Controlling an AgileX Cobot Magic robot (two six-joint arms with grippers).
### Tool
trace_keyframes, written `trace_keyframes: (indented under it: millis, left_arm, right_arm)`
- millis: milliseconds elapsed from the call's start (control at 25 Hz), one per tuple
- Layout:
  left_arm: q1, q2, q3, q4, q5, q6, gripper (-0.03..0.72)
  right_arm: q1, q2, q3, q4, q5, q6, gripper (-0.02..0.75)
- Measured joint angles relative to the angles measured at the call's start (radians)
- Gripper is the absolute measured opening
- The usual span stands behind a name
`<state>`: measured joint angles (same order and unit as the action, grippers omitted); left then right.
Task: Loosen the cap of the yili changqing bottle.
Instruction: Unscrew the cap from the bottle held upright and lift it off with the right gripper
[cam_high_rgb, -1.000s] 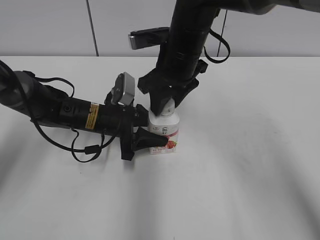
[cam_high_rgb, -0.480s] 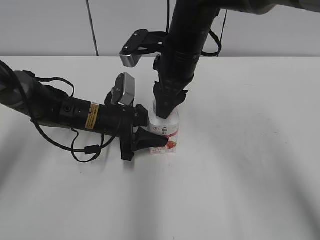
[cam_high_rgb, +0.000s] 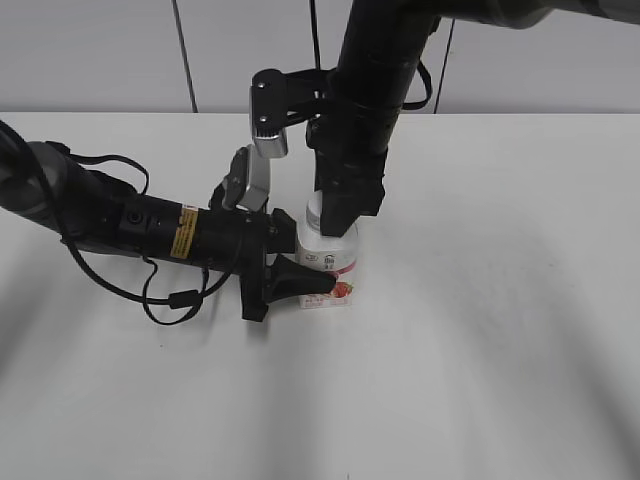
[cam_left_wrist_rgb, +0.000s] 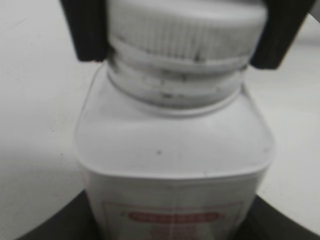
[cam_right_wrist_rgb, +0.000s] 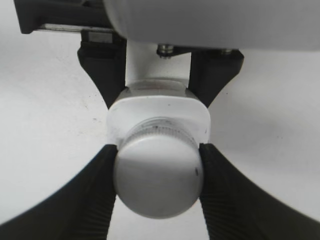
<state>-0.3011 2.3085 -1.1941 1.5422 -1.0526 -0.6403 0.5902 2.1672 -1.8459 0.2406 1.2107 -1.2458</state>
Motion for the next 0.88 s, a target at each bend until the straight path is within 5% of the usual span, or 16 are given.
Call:
trace_keyframes:
  millis: [880]
  left_arm:
    - [0.0,0.0,0.0,0.0,0.0,-0.002,0.366]
  right_arm:
    - [0.0,0.0,0.0,0.001,-0.003,-0.016,0.414]
